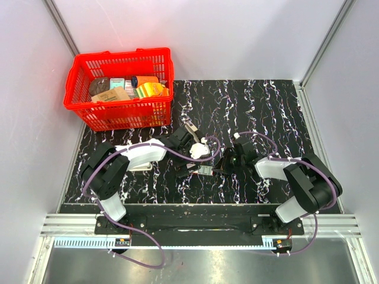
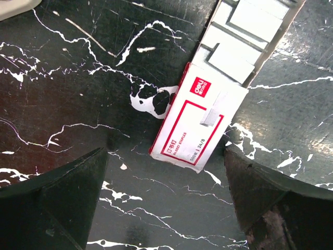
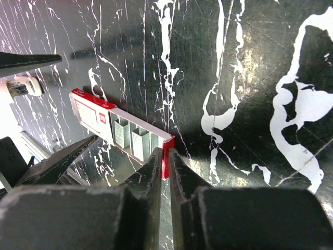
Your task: Unload the staples from the stapler
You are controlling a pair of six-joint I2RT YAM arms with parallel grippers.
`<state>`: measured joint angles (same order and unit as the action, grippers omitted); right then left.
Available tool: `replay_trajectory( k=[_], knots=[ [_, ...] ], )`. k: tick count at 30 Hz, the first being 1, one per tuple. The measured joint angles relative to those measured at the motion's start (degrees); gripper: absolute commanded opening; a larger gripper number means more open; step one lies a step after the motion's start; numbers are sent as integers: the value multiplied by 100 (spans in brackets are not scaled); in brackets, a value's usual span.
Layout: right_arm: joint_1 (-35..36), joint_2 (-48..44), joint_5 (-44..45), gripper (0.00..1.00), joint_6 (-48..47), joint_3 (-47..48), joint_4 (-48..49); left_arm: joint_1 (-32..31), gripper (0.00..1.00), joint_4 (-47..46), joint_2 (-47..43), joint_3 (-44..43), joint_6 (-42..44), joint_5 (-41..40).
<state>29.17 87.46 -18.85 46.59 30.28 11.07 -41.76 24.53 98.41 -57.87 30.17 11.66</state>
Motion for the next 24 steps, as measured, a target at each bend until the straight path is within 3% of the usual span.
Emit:
replay_trajectory(
  k=[24],
  knots=[
    [0,229,-181,12,116,35,275,57,99,361,24,-308,-138,-138]
  ],
)
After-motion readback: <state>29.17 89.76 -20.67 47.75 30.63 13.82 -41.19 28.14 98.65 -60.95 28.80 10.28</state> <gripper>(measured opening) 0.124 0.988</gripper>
